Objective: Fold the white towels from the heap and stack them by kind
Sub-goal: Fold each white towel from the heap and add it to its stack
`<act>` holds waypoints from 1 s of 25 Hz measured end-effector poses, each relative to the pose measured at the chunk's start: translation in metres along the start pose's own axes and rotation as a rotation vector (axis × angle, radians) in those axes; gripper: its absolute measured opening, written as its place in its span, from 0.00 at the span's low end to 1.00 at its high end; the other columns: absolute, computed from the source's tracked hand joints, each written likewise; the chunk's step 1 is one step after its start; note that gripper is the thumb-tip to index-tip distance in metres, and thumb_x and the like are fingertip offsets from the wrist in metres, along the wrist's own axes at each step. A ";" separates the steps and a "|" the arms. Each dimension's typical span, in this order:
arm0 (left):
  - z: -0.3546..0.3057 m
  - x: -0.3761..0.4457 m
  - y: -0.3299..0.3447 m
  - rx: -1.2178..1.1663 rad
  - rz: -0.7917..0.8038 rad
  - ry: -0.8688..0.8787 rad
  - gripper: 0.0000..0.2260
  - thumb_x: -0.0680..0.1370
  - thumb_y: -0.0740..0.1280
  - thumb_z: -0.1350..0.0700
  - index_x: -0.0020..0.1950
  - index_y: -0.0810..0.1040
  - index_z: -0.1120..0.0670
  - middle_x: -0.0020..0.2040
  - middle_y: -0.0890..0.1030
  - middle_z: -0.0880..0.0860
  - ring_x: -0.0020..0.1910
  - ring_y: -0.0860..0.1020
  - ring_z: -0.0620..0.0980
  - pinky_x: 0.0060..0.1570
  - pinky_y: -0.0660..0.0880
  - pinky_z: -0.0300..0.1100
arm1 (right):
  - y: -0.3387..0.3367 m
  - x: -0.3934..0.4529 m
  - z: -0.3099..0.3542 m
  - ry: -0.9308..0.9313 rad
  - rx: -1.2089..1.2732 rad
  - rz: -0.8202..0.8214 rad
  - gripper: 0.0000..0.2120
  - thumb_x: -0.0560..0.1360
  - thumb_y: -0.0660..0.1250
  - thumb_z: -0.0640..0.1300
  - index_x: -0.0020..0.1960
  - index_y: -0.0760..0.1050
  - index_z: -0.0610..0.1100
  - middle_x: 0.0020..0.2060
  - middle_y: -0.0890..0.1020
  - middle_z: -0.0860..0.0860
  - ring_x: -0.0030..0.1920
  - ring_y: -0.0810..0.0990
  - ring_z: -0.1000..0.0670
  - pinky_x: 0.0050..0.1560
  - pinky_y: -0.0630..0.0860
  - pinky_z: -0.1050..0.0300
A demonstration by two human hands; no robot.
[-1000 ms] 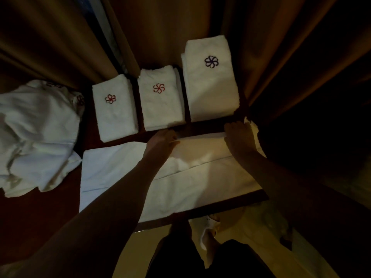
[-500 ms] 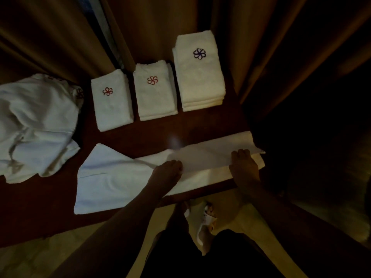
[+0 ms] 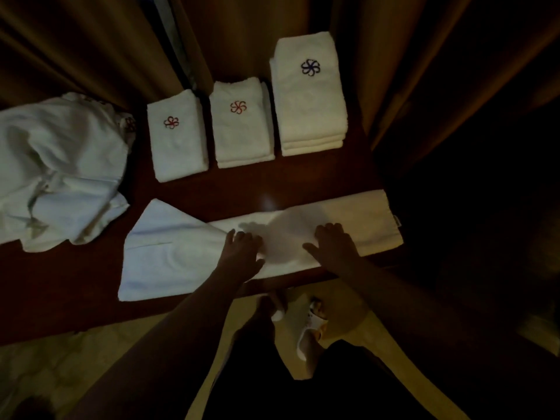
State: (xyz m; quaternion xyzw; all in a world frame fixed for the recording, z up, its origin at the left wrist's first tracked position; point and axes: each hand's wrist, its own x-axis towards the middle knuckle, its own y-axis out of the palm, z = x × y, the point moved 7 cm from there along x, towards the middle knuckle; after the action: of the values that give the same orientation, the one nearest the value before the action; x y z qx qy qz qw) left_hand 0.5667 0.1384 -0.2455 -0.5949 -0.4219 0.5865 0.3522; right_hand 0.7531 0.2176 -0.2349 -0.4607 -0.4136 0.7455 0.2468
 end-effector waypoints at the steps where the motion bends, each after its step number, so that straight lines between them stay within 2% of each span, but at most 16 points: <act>1: 0.010 -0.004 -0.004 0.035 -0.031 -0.020 0.21 0.73 0.70 0.45 0.62 0.75 0.53 0.58 0.78 0.55 0.63 0.73 0.56 0.72 0.56 0.56 | 0.002 0.003 0.017 -0.043 0.035 0.008 0.23 0.79 0.58 0.58 0.64 0.68 0.41 0.61 0.72 0.43 0.63 0.68 0.42 0.59 0.69 0.48; 3: 0.034 -0.014 -0.011 0.115 -0.073 -0.054 0.21 0.68 0.76 0.45 0.56 0.79 0.55 0.52 0.80 0.56 0.59 0.76 0.59 0.70 0.59 0.59 | 0.004 0.008 0.054 -0.130 0.063 -0.003 0.21 0.79 0.60 0.56 0.63 0.69 0.41 0.59 0.72 0.43 0.62 0.68 0.43 0.58 0.70 0.48; 4: 0.047 -0.018 -0.015 0.141 -0.067 -0.067 0.22 0.68 0.76 0.45 0.56 0.79 0.55 0.54 0.80 0.57 0.61 0.75 0.59 0.70 0.58 0.61 | 0.004 0.010 0.071 -0.171 0.066 -0.014 0.20 0.79 0.60 0.55 0.62 0.69 0.41 0.59 0.73 0.43 0.61 0.68 0.43 0.58 0.71 0.48; 7: 0.090 -0.029 -0.018 0.194 0.036 -0.095 0.23 0.78 0.65 0.47 0.70 0.70 0.54 0.70 0.70 0.57 0.75 0.58 0.58 0.73 0.47 0.61 | 0.013 0.019 0.120 -0.261 0.081 0.012 0.18 0.79 0.61 0.52 0.62 0.69 0.41 0.58 0.73 0.44 0.61 0.69 0.43 0.57 0.71 0.49; 10: 0.116 -0.026 -0.019 0.336 0.064 0.068 0.23 0.80 0.60 0.53 0.75 0.63 0.54 0.76 0.61 0.57 0.78 0.50 0.58 0.74 0.46 0.62 | 0.028 0.033 0.156 -0.279 0.115 0.044 0.15 0.79 0.61 0.47 0.62 0.69 0.41 0.59 0.73 0.44 0.61 0.69 0.44 0.59 0.70 0.50; 13: 0.134 -0.017 -0.018 0.371 0.121 0.173 0.24 0.80 0.60 0.57 0.76 0.61 0.52 0.78 0.57 0.58 0.78 0.47 0.58 0.74 0.46 0.61 | 0.041 0.042 0.189 -0.259 0.117 0.059 0.18 0.78 0.63 0.48 0.65 0.68 0.43 0.61 0.72 0.46 0.62 0.69 0.45 0.61 0.69 0.51; 16: 0.154 -0.002 -0.018 0.209 0.158 0.089 0.24 0.79 0.62 0.57 0.75 0.63 0.49 0.76 0.61 0.58 0.77 0.50 0.58 0.74 0.50 0.58 | 0.051 0.052 0.210 -0.163 0.051 0.002 0.21 0.77 0.63 0.53 0.66 0.67 0.44 0.61 0.73 0.46 0.63 0.70 0.45 0.61 0.68 0.50; 18: 0.164 0.006 -0.015 0.157 0.150 0.099 0.23 0.79 0.64 0.55 0.73 0.65 0.50 0.73 0.64 0.58 0.76 0.53 0.57 0.73 0.52 0.56 | 0.053 0.058 0.219 -0.078 0.073 -0.063 0.21 0.77 0.64 0.54 0.65 0.68 0.45 0.60 0.74 0.46 0.62 0.72 0.45 0.60 0.68 0.50; 22: 0.186 0.018 -0.018 0.167 0.117 0.192 0.23 0.76 0.65 0.47 0.69 0.71 0.53 0.70 0.68 0.58 0.74 0.59 0.58 0.72 0.53 0.53 | 0.058 0.077 0.237 -0.043 0.079 -0.081 0.18 0.79 0.62 0.49 0.66 0.70 0.45 0.62 0.75 0.47 0.63 0.72 0.45 0.61 0.66 0.50; 25: 0.213 0.016 -0.032 0.169 0.083 0.246 0.20 0.73 0.68 0.47 0.63 0.75 0.53 0.63 0.75 0.56 0.66 0.68 0.57 0.65 0.61 0.49 | 0.044 0.084 0.243 -0.074 0.074 -0.139 0.12 0.77 0.63 0.45 0.58 0.76 0.44 0.54 0.79 0.45 0.58 0.75 0.42 0.56 0.68 0.50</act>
State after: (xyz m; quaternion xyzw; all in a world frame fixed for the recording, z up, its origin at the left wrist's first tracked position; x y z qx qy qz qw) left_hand 0.3516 0.1493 -0.2358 -0.6473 -0.2998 0.5568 0.4255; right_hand 0.4990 0.1625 -0.2556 -0.3935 -0.4258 0.7578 0.2993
